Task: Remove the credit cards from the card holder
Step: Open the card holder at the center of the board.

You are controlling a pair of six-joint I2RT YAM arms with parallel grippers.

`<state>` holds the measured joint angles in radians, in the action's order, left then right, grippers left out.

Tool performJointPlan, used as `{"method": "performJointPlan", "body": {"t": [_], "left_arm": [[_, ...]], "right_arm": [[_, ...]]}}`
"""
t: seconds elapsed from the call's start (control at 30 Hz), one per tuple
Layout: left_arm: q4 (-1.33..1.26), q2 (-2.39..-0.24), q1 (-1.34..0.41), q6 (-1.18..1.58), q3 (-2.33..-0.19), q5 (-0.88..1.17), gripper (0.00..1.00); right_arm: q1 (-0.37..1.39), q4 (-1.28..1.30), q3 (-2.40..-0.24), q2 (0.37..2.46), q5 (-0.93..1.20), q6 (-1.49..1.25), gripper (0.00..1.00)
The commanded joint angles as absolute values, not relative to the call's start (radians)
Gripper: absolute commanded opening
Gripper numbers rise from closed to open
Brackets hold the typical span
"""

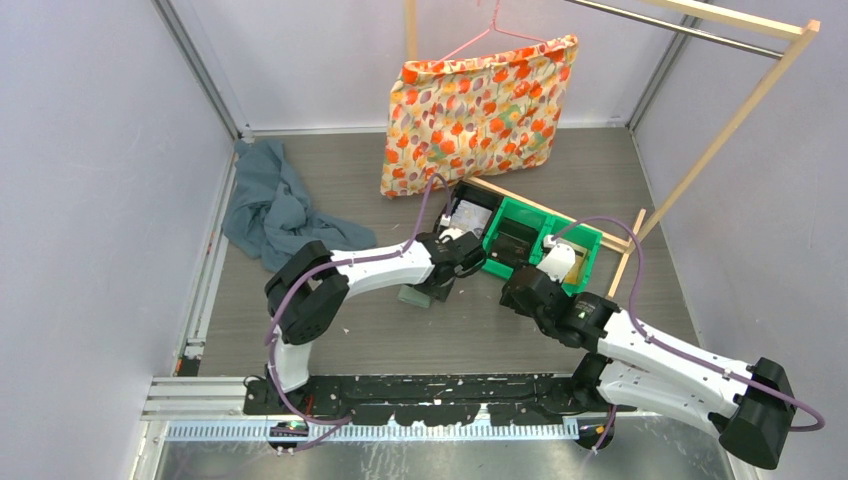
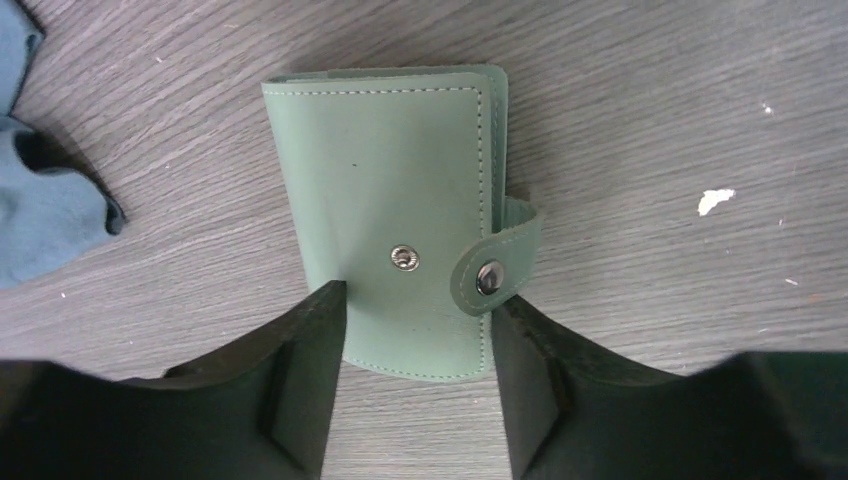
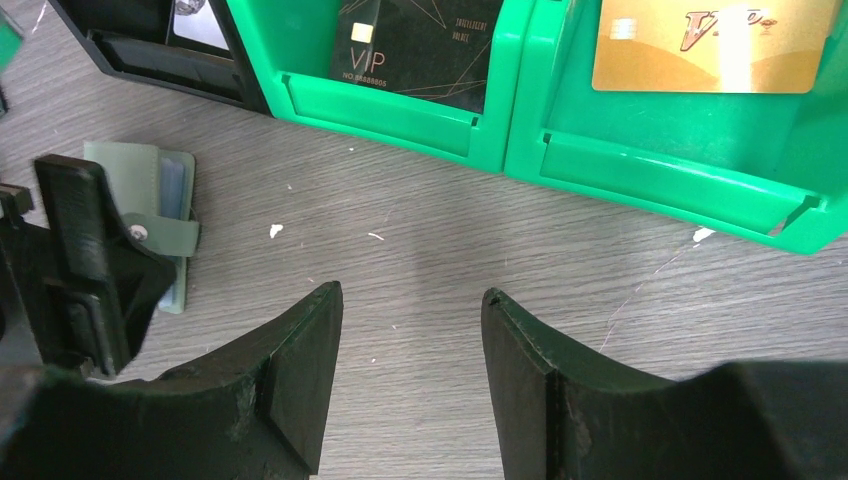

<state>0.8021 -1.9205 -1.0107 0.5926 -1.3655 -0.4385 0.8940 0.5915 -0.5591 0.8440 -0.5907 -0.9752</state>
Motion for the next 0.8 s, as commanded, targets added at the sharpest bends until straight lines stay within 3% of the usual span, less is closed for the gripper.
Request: {"method": "performJointPlan", "body": {"t": [0.0,0.4,0.77], "left_arm": [[0.803,-1.909,-1.014,0.605,-1.402,-0.492,0.51],[0.872,-1.853,-1.009,0.618,-1.431,-0.504,0.01],[0.822,-1.542,-0.885,0.643,-1.275,-0.303,0.00]], "right_arm": [[0.891,0.564,-0.546,0.835,-0.633,-1.002,0.58],[0.890,0.519,-0.534,0.842,-0.639,-1.004,0.58],[0.886,0.398,-0.511,0.803,-0.620,-0.978,0.57]]}}
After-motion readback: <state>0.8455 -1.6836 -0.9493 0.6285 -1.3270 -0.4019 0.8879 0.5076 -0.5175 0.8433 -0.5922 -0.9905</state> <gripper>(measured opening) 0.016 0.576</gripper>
